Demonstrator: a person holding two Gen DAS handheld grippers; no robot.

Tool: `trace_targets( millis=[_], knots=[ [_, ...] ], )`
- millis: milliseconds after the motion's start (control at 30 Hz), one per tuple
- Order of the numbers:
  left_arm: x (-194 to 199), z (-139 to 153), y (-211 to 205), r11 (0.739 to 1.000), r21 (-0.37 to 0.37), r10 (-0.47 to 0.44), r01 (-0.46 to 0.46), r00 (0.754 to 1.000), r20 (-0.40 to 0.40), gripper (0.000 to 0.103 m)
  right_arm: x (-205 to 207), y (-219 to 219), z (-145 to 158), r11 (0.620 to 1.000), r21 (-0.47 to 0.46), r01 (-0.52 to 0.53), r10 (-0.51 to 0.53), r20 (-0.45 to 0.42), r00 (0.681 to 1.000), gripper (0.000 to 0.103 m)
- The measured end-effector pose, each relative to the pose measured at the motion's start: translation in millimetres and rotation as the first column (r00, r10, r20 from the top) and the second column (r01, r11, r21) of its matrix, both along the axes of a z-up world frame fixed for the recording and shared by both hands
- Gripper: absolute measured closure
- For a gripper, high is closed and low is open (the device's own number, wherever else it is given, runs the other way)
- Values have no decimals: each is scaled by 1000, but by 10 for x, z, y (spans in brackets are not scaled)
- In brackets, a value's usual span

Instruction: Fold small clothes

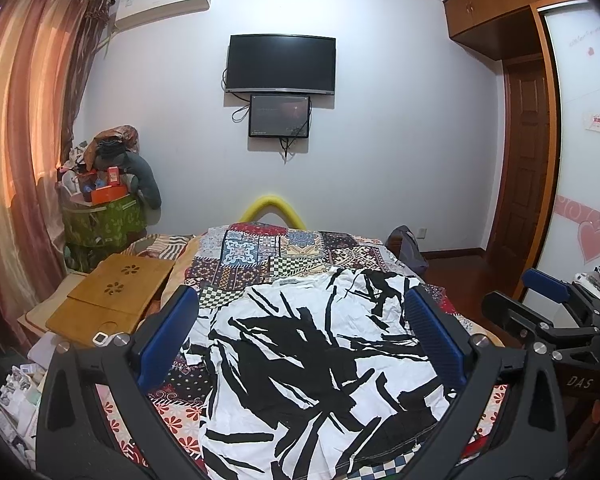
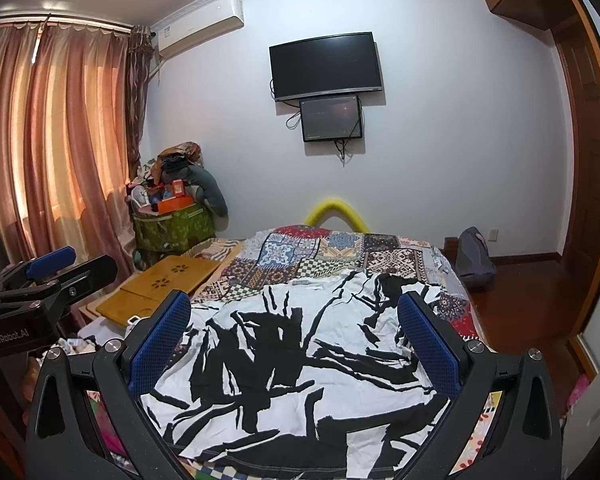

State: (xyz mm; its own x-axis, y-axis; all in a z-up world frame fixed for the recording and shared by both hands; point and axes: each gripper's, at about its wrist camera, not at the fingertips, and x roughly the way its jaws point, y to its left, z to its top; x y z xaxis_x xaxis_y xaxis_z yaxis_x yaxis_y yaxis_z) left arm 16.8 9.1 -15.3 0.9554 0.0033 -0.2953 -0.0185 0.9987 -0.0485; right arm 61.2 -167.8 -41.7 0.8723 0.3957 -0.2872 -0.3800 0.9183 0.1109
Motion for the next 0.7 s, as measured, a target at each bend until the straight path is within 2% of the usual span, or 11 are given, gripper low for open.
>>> trace_targets(
  millis=[700],
  knots=[
    [70, -39, 22, 1000, 8, 1, -1, 1000, -14, 0, 75, 12, -46, 1000, -7, 1, -1, -12, 1000, 0]
  ],
)
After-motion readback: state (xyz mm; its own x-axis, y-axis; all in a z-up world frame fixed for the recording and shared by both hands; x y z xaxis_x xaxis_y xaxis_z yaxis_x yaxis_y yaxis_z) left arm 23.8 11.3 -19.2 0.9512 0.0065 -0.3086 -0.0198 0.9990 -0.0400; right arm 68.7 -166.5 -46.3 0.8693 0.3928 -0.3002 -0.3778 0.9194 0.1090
